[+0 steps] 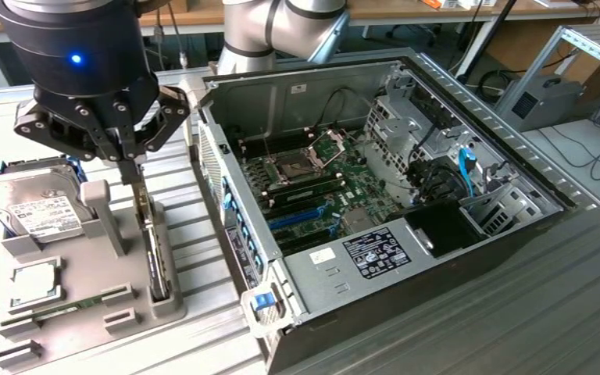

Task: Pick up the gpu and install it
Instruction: 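Reach for the gpu, then pick up the gpu and move the gpu toward the slot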

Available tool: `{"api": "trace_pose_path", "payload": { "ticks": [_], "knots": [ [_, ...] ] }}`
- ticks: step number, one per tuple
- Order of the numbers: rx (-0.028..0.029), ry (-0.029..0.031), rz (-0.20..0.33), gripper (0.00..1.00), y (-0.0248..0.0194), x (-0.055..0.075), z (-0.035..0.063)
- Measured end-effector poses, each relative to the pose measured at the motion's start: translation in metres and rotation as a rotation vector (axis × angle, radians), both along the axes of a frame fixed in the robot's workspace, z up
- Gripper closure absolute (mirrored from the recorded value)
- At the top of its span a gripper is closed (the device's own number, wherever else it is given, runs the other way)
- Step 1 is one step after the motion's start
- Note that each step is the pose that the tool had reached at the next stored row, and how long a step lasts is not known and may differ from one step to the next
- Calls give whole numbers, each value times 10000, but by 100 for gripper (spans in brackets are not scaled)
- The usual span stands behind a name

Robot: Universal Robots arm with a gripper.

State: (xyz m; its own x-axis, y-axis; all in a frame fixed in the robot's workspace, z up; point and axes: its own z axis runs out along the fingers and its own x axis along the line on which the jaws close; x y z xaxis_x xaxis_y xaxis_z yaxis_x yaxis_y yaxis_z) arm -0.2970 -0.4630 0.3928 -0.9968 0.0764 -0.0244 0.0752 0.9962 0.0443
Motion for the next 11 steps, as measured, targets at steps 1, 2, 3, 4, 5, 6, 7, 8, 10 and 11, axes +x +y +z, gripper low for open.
{"api": "trace_pose_path", "payload": {
  "ticks": [1,2,3,4,5,6,7,8,10,11],
  "knots": [
    [0,0,0,89,0,-13,0],
    [0,0,0,89,0,-25,-1],
    [0,0,0,89,0,-33,-1],
    [0,-1,0,89,0,-34,-1],
    [1,-1,1,89,0,-34,-1],
    [1,-1,1,89,0,-34,-1],
    [0,0,0,89,0,-35,-1],
    [1,0,0,89,0,-35,-1],
    [0,0,0,89,0,-34,-1],
    [0,0,0,89,0,-34,-1]
  ]
}}
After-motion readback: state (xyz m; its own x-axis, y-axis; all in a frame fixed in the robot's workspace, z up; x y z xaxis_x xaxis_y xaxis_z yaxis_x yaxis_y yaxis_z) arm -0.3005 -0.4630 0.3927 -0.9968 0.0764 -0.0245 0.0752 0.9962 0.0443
